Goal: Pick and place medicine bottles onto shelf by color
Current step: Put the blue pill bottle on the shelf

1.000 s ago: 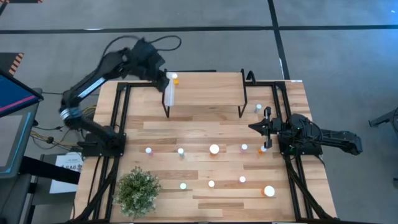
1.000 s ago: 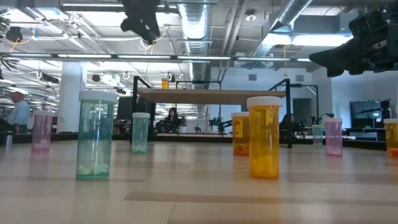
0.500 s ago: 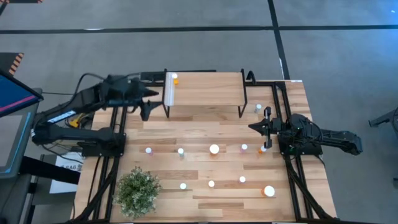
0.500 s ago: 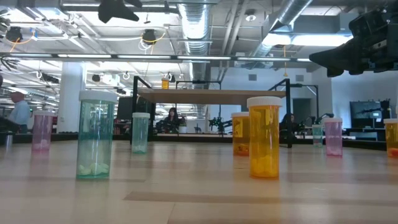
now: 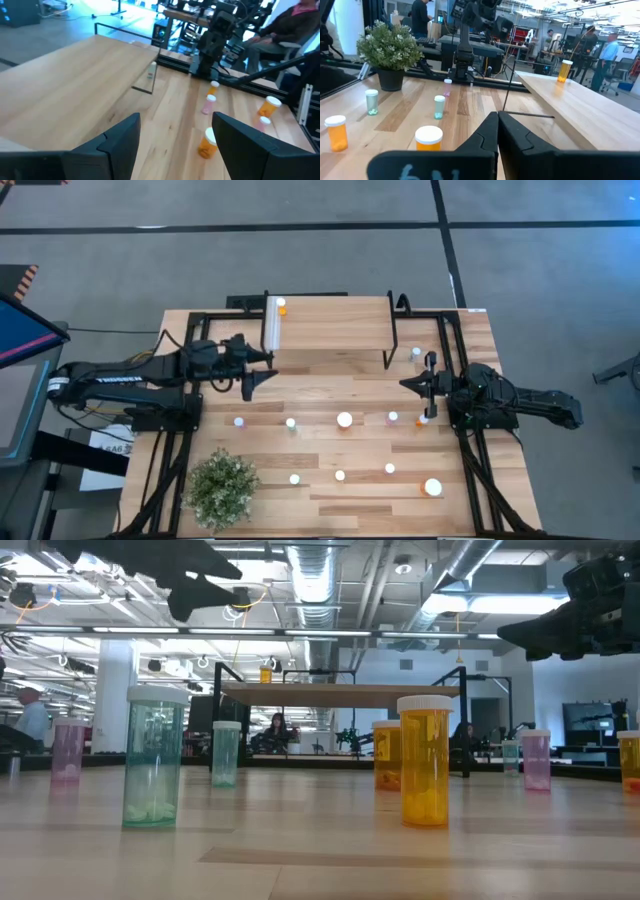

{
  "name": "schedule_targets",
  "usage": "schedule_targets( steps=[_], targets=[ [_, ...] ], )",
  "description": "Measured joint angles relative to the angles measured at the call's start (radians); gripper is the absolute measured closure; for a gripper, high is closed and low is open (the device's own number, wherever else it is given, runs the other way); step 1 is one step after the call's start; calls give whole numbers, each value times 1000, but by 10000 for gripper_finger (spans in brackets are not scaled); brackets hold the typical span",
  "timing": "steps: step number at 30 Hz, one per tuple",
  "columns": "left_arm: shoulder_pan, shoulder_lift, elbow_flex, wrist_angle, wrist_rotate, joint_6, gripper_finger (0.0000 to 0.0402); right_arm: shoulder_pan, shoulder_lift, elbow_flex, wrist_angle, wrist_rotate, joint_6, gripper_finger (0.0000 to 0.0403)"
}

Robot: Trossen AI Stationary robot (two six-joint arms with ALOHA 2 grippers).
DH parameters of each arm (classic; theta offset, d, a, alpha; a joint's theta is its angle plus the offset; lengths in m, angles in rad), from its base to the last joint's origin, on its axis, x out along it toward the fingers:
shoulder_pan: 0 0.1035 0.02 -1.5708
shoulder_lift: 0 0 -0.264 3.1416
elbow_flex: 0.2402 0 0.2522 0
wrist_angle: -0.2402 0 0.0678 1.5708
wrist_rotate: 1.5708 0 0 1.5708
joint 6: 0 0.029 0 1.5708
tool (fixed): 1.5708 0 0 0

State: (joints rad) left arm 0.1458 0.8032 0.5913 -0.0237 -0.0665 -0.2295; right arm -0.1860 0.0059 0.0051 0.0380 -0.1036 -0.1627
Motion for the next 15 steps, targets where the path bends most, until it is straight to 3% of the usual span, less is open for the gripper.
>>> schedule_targets(
  steps=[15],
  targets=[
    [-76,0,-40,43,-1,31,168,0,0,0,3,0,-3,376]
  ],
)
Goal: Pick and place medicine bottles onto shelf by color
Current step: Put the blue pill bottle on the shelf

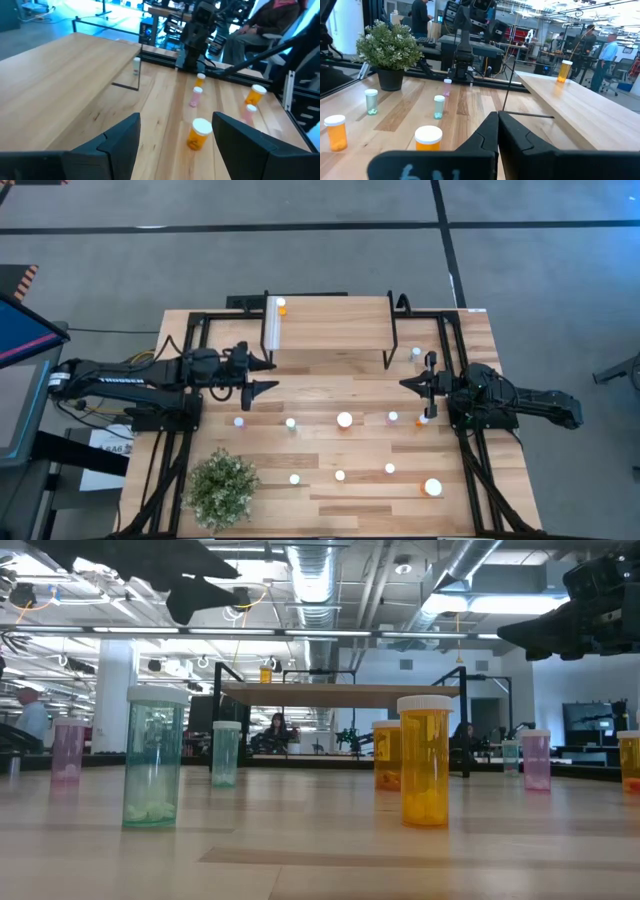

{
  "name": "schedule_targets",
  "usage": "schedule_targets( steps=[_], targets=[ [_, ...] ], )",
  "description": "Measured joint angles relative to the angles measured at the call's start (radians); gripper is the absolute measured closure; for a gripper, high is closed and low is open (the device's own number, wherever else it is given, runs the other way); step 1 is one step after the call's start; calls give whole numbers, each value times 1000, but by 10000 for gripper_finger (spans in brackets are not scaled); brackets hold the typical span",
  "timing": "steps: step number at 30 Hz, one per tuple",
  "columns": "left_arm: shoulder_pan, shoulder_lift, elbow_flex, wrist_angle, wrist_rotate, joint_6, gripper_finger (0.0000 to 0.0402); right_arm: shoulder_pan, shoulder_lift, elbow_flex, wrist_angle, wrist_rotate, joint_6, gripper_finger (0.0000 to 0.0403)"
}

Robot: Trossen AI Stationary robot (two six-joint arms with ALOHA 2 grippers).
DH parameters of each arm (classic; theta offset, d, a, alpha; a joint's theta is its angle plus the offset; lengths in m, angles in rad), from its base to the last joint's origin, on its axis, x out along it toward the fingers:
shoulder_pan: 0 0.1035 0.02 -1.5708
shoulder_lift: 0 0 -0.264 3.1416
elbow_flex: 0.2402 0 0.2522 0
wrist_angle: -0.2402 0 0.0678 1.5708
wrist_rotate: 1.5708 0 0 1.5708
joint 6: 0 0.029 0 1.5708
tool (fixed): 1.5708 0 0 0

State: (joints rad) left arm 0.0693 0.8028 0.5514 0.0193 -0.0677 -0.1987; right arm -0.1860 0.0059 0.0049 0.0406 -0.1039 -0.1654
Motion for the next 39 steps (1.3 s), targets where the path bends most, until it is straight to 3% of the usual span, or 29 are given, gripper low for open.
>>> schedule_targets(
  steps=[11,21,29,34,39],
  targets=[
    [-33,0,0,4,1,43,168,0,0,0,71,0,43,376],
    [-41,0,0,121,42,156,168,0,1,9,168,1,101,376],
    [-41,-36,0,131,61,177,168,0,8,82,234,54,115,368],
    [-41,-52,-1,121,62,177,168,11,80,146,224,54,115,347],
    [-42,-51,-91,201,63,152,168,50,236,217,227,53,114,329]
  ],
)
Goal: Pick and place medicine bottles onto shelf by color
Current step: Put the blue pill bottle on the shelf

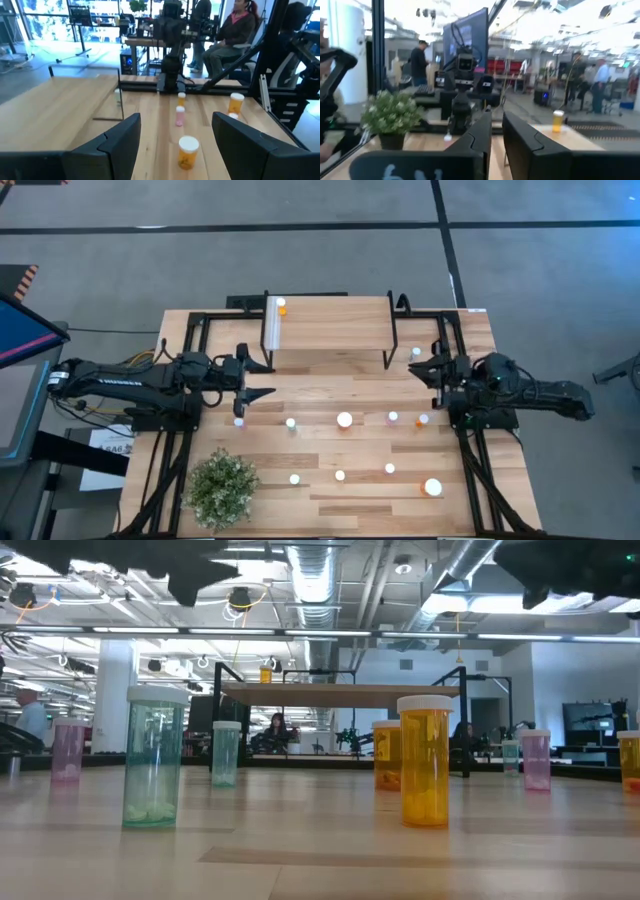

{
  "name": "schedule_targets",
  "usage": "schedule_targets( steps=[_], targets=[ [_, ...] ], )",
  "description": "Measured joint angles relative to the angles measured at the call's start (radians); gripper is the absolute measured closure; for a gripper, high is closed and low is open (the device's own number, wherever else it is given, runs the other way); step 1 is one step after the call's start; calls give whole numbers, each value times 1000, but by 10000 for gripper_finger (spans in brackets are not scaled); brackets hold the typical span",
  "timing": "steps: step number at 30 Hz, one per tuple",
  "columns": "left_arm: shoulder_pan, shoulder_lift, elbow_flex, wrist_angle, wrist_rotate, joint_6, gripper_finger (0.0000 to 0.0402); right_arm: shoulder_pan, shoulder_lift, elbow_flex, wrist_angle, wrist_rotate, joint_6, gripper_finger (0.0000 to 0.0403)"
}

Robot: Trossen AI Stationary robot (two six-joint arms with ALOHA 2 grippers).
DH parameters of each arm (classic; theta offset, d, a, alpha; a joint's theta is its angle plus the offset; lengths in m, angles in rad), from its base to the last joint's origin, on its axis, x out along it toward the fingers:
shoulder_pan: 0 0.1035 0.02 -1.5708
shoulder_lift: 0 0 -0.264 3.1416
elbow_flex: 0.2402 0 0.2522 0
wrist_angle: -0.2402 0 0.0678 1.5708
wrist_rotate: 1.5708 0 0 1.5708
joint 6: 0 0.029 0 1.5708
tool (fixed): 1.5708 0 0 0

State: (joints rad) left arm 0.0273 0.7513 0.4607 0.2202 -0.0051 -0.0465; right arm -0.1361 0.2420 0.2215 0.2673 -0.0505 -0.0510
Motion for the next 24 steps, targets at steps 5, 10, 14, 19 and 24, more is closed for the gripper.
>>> schedule_targets(
  steps=[5,10,14,19,24],
  targets=[
    [0,-50,-37,46,1,-37,168,29,154,76,3,27,20,321],
    [-5,-132,-39,-16,49,-44,168,74,247,143,-6,28,81,321],
    [-21,-217,-39,-63,48,-27,168,127,300,181,-15,30,85,321],
    [-49,-271,-47,-65,46,-25,168,192,377,208,-53,91,85,321],
    [-64,-272,-77,-31,47,16,168,238,439,209,-53,130,89,321]
  ],
)
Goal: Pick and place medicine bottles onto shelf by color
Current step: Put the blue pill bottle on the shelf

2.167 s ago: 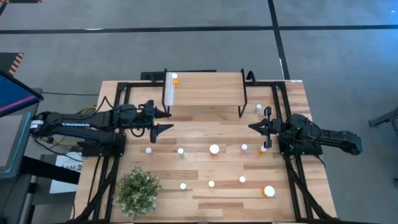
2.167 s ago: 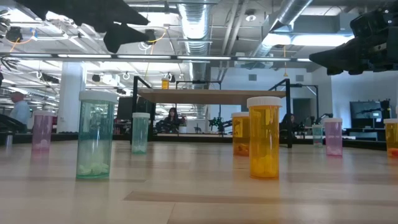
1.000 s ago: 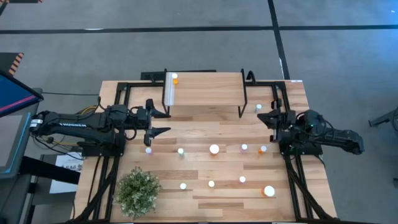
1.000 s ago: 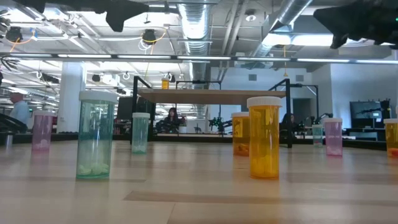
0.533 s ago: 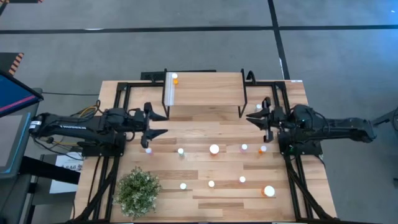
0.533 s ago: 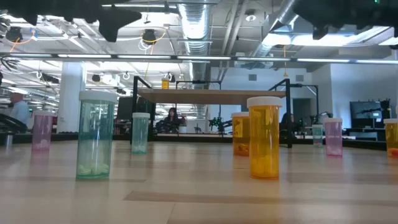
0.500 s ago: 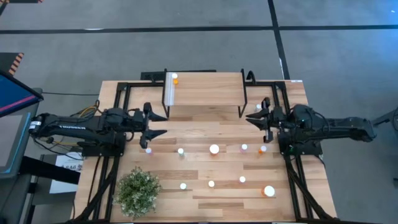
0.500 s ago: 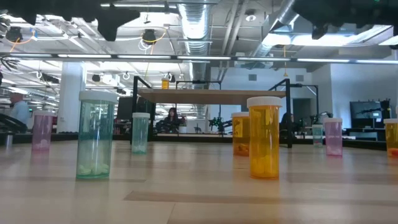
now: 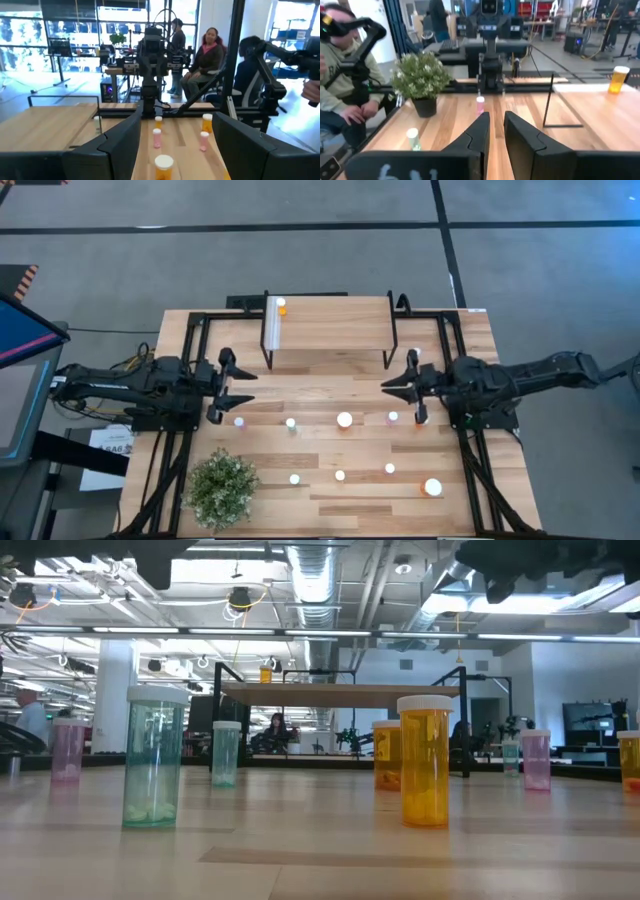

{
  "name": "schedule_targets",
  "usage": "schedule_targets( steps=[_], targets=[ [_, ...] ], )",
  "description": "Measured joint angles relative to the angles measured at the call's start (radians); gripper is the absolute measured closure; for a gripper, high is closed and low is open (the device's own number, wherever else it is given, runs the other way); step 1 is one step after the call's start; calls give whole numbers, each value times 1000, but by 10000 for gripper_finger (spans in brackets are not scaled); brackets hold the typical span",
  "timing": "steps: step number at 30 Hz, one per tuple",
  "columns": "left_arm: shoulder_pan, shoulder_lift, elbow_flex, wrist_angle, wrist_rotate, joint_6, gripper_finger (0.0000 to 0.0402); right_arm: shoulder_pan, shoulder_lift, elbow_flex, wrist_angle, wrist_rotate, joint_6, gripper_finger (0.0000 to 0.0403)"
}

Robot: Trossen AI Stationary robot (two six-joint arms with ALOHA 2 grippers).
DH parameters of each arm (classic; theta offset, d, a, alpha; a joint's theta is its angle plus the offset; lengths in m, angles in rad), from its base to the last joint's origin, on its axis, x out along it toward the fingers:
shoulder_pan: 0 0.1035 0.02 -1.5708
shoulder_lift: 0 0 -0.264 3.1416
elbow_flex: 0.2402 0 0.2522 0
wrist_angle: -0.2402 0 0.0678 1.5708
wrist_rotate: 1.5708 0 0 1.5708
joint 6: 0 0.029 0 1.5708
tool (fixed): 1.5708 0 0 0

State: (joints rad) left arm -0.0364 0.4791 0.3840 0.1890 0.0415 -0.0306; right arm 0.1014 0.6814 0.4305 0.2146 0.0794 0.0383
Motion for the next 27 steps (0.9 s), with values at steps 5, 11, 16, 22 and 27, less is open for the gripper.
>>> schedule_targets(
  steps=[5,11,16,22,27],
  targets=[
    [0,1,0,6,0,4,168,19,37,0,2,32,-1,321],
    [0,1,0,23,8,-35,168,14,45,0,4,32,-2,321],
    [0,0,1,91,50,-60,168,14,45,0,7,32,-10,321],
    [0,0,1,99,51,-60,168,14,45,0,7,32,-12,321],
    [0,1,1,85,50,-68,168,14,45,0,7,32,-11,321]
  ],
)
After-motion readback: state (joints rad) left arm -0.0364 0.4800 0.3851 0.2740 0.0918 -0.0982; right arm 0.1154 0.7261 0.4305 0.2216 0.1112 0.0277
